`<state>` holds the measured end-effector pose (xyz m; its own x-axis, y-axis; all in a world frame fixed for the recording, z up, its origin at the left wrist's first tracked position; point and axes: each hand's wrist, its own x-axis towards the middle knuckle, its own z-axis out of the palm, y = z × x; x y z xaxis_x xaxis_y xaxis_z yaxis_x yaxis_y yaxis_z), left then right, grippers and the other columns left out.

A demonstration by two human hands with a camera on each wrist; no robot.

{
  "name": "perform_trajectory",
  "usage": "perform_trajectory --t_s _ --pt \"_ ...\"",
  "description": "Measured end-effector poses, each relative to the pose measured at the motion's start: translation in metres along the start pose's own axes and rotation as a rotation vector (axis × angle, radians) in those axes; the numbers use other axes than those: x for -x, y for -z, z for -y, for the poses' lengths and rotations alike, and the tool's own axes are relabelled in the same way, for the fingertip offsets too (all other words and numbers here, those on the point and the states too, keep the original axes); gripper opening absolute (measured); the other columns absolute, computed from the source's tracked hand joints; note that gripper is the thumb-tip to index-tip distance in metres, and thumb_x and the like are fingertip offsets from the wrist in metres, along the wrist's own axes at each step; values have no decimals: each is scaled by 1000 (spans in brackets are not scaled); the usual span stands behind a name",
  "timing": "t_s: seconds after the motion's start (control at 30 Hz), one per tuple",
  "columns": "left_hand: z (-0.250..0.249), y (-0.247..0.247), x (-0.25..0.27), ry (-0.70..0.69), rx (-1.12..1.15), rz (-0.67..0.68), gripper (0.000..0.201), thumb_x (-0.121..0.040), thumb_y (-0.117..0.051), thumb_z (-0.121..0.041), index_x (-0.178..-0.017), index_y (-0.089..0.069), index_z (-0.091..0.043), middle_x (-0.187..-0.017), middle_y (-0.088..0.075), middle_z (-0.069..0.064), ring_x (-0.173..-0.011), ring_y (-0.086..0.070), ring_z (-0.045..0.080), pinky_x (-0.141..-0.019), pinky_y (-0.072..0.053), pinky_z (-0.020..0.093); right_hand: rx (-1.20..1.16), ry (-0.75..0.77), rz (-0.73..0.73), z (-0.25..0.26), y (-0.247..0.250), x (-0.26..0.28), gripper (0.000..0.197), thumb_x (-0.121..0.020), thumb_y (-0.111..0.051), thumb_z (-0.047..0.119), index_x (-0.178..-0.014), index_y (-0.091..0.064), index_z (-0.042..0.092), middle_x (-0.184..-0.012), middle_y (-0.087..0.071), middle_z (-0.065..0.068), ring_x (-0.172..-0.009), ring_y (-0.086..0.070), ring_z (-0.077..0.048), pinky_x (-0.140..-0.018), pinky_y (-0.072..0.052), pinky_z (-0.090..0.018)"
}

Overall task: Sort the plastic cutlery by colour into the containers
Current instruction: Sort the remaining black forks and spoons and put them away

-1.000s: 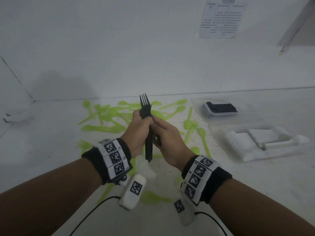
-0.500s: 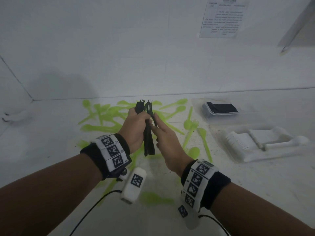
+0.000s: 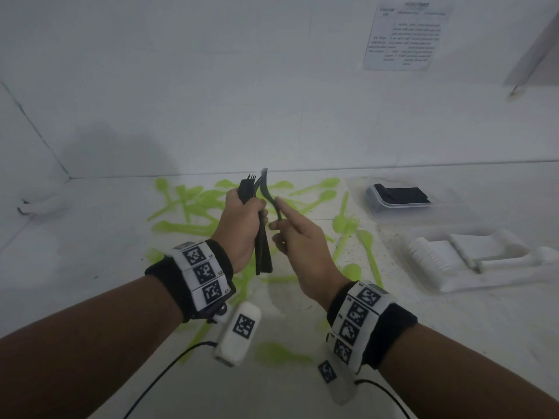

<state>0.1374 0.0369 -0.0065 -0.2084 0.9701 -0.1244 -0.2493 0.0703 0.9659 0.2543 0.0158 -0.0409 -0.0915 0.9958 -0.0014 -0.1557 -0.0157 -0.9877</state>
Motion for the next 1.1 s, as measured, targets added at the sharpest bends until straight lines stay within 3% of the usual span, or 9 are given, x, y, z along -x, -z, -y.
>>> perform_trajectory --t_s 0.13,0.2,0.33,0.4,0.53,0.67,0.8,0.97,1.1 --pt "2 1 1 2 -37 4 26 -91 -43 0 -113 -48 -13 -81 -46 4 -66 -44 17 -54 -46 32 36 -13 76 -1 -8 6 47 -107 -45 12 -145 -57 36 -91 -65 5 -72 -56 -8 -70 -49 -16" --pt "2 0 3 -4 -37 7 27 -92 -44 0 -115 -48 -13 -86 -47 5 -71 -47 18 -61 -52 36 94 18 76 -1 -11 8 43 -107 -51 26 -146 -53 44 -107 -72 6 -88 -67 -7 -82 -53 -20" --pt "3 -2 4 -2 -24 24 30 -100 -55 -5 -128 -49 -14 -102 -53 5 -89 -56 22 -92 -55 57 302 141 100 -3 -7 8 46 -105 -55 27 -146 -51 47 -104 -73 -1 -96 -70 -13 -76 -58 -22" --pt "2 -2 6 -17 -11 48 31 -99 -57 -6 -128 -49 -12 -105 -54 9 -93 -57 23 -91 -55 55 307 146 60 -6 -5 7 46 -104 -57 23 -147 -53 41 -108 -73 5 -98 -70 -10 -76 -56 -19" --pt "1 0 10 -25 26 67 30 -94 -64 -15 -121 -51 -12 -111 -57 16 -97 -60 25 -95 -55 57 135 135 36 -9 1 7 41 -103 -60 13 -141 -63 28 -111 -74 1 -91 -73 -14 -86 -60 -32" --pt "0 -1 17 -3 12 105 40 -88 -65 -26 -122 -49 -10 -111 -55 13 -101 -58 24 -102 -48 60 102 110 61 -9 4 7 37 -105 -58 12 -139 -65 24 -122 -74 3 -105 -72 -13 -96 -58 -38" --pt "0 -4 15 23 -13 89 31 -101 -56 -20 -129 -45 -14 -108 -48 8 -94 -51 20 -86 -54 45 240 152 83 -11 3 7 35 -104 -59 25 -136 -66 37 -119 -73 6 -107 -72 -19 -103 -54 -46" --pt "-1 -6 12 47 73 37 21 -104 -54 -26 -122 -48 -16 -112 -49 11 -97 -52 23 -74 -56 36 337 241 28 -9 6 12 33 -99 -68 15 -130 -70 25 -112 -73 3 -90 -73 -5 -84 -56 -20" --pt "-1 -3 10 35 95 -2 17 -104 -49 -14 -119 -43 -12 -106 -47 11 -93 -54 25 -65 -61 37 473 297 29 -11 5 14 33 -99 -67 17 -130 -69 27 -115 -70 5 -87 -74 -4 -85 -61 -33"
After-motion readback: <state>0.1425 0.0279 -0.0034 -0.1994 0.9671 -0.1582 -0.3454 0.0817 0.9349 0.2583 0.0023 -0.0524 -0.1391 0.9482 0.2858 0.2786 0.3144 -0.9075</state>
